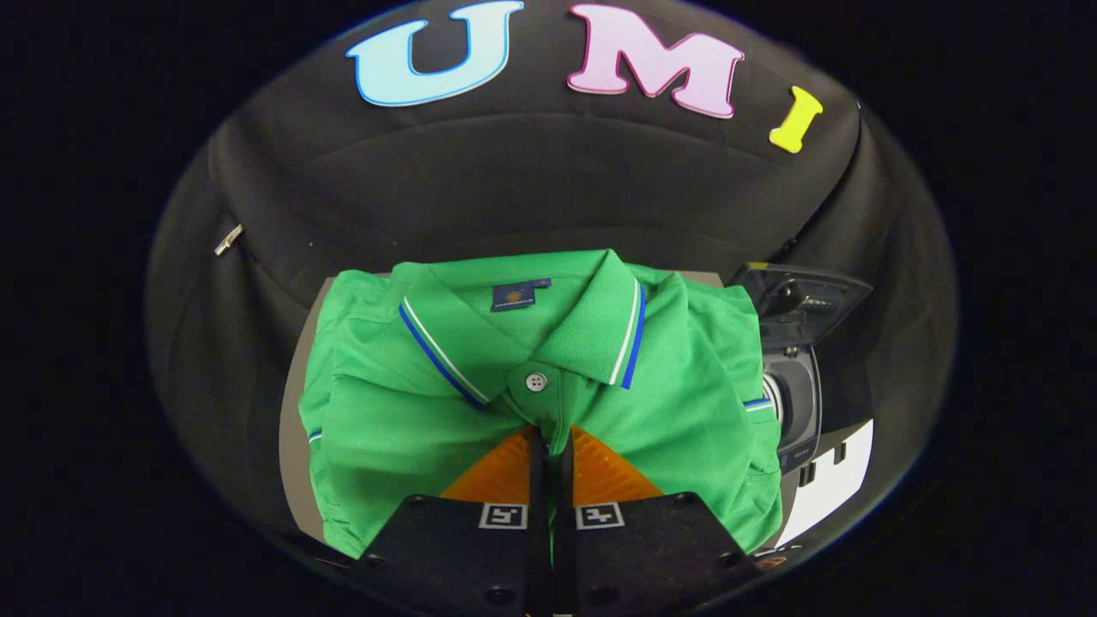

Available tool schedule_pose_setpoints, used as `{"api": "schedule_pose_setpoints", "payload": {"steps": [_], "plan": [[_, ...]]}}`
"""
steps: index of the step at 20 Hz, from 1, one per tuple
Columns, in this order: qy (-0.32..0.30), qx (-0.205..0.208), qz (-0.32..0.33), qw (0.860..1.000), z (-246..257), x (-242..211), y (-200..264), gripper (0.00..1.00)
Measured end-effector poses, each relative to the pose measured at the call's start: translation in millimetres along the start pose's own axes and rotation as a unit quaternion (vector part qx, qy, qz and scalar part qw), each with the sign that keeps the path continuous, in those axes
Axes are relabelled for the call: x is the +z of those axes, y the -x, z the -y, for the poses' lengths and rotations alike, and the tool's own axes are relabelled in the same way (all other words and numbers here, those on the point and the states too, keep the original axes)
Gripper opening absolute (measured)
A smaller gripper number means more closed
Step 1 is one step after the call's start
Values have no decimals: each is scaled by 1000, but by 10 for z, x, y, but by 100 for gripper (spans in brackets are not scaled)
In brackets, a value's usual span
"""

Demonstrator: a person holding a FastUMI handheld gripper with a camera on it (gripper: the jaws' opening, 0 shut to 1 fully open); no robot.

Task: Put the clothes into the washing machine and then close the washing machine lid.

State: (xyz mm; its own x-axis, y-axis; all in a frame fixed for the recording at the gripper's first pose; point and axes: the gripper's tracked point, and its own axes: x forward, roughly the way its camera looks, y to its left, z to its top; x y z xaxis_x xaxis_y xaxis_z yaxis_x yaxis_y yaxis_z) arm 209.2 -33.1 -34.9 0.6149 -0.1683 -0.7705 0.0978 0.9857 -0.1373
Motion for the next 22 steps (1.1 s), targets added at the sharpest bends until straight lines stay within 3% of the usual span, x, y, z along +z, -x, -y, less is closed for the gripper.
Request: {"api": "schedule_pose_setpoints", "payload": {"steps": [5, 14, 22], "plan": [[-20, 28, 107, 994, -54, 79, 212, 6], [43, 4, 219, 975, 192, 231, 856, 6], [34, 11, 282, 959, 903, 568, 1336, 6]]}}
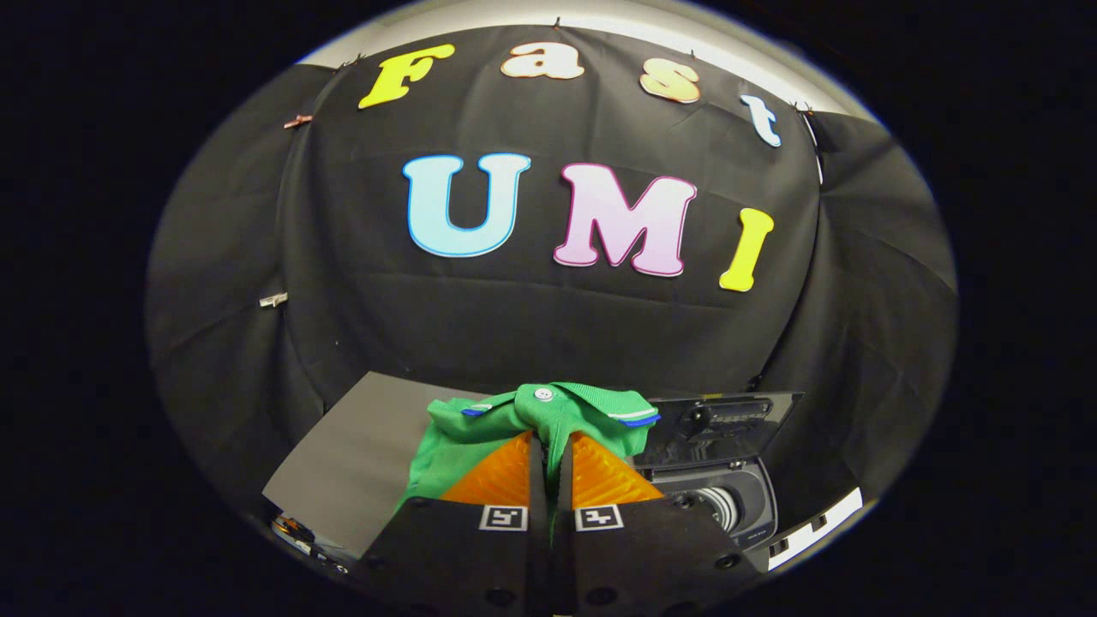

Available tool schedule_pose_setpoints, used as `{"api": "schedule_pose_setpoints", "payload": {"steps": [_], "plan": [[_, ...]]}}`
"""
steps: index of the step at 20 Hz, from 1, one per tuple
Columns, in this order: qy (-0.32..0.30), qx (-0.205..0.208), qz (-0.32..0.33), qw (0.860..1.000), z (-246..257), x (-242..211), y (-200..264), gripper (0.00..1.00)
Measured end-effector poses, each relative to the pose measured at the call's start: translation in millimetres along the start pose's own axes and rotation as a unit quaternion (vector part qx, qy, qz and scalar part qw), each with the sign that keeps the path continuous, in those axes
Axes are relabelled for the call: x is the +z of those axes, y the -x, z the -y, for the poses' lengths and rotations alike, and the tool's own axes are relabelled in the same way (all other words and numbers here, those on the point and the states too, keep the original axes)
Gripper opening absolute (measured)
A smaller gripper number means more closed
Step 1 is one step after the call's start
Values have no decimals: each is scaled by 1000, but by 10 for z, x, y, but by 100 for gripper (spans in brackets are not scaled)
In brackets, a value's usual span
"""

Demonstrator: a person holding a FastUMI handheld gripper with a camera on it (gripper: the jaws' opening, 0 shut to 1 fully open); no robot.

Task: Put the clothes into the washing machine and then close the washing machine lid.

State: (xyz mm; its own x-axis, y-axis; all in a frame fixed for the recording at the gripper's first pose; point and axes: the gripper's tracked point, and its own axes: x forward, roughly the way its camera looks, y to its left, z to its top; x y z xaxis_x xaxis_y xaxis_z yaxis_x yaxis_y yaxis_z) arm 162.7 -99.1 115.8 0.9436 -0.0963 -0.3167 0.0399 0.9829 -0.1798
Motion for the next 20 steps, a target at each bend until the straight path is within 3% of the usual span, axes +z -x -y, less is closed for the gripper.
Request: {"api": "schedule_pose_setpoints", "payload": {"steps": [9, 20], "plan": [[29, -4, 31, 999, 1127, 205, 79, 6], [13, -55, 17, 998, 2381, 13, -171, 6]]}}
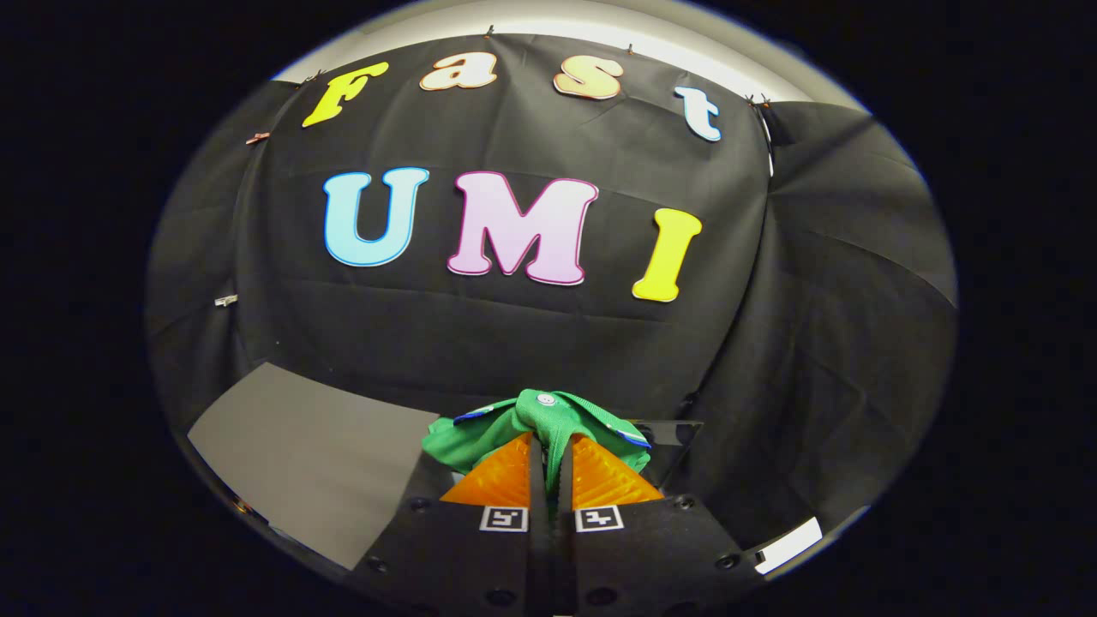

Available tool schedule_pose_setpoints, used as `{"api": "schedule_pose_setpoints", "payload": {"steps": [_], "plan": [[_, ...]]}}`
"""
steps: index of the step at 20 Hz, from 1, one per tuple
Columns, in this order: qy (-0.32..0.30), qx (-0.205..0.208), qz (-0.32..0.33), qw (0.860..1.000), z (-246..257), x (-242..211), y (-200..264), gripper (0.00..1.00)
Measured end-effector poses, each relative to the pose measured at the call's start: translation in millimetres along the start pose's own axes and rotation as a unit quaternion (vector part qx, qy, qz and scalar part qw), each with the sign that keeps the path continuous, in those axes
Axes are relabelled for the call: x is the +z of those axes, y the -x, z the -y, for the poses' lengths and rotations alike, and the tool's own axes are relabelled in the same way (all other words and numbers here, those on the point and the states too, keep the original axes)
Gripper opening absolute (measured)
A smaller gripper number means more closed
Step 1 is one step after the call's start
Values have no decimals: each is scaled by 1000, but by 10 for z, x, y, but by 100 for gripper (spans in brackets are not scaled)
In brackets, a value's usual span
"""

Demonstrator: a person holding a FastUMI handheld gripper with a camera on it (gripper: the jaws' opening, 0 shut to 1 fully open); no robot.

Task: Put the clothes into the washing machine and then close the washing machine lid.

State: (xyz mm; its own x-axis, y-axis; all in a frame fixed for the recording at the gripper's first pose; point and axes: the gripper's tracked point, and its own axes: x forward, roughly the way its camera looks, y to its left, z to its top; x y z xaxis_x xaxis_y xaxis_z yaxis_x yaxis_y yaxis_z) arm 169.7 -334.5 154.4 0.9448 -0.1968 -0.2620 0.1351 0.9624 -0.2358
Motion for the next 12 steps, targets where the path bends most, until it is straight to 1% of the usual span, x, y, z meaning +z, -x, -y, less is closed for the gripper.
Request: {"api": "schedule_pose_setpoints", "payload": {"steps": [6, 12], "plan": [[-12, -19, -20, 1000, 376, -273, -277, 5], [-12, -18, -49, 999, 494, -758, -523, 5]]}}
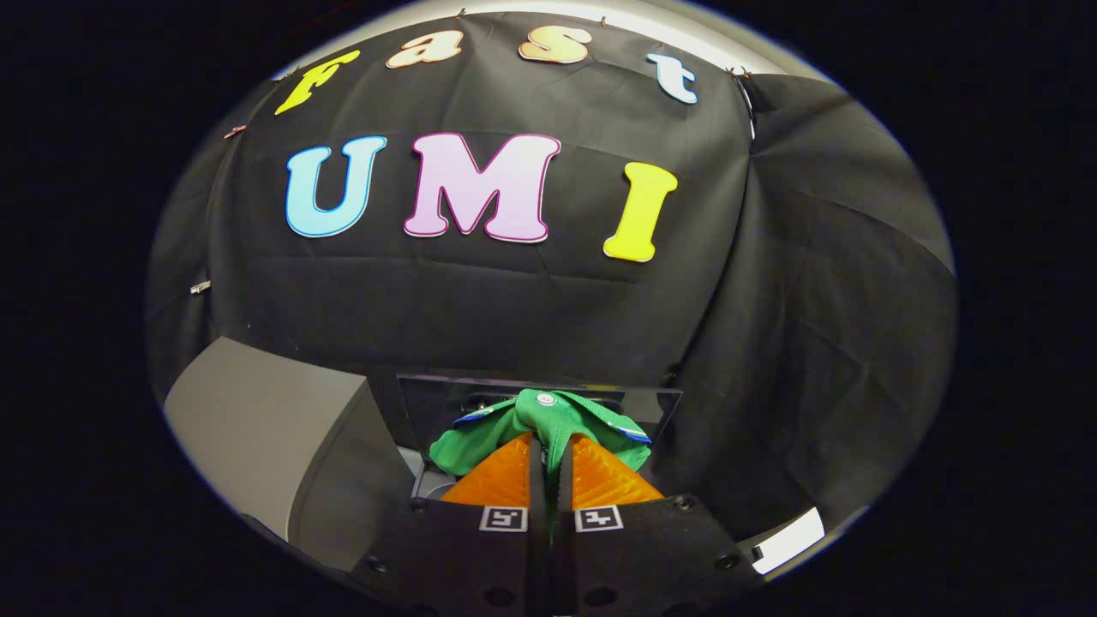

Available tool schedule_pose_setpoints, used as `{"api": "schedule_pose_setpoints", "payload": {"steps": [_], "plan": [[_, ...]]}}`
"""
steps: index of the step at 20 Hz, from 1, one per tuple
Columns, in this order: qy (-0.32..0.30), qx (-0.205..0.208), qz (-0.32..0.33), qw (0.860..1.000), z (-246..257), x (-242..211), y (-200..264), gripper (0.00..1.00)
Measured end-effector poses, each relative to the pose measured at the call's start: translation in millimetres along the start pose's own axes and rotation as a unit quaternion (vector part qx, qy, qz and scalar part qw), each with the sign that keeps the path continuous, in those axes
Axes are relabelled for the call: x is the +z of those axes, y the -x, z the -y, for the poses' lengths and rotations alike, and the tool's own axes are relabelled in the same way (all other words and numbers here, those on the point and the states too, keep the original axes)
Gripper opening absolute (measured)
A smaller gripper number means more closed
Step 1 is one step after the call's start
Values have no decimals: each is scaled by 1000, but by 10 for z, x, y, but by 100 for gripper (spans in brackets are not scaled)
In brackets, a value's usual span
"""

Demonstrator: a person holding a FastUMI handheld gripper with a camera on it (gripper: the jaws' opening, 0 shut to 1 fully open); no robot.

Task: Put the clothes into the washing machine and then close the washing machine lid.

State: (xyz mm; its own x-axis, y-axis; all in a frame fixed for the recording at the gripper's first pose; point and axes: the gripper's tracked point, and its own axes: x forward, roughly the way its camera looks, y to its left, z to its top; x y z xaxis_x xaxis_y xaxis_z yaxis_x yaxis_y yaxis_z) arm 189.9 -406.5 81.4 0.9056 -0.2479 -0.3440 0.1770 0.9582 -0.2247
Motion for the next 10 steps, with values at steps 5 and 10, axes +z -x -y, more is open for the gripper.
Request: {"api": "schedule_pose_setpoints", "payload": {"steps": [5, 10], "plan": [[16, 7, -33, 999, -64, -560, -249, 6], [15, 3, -78, 997, -44, -1134, -552, 6]]}}
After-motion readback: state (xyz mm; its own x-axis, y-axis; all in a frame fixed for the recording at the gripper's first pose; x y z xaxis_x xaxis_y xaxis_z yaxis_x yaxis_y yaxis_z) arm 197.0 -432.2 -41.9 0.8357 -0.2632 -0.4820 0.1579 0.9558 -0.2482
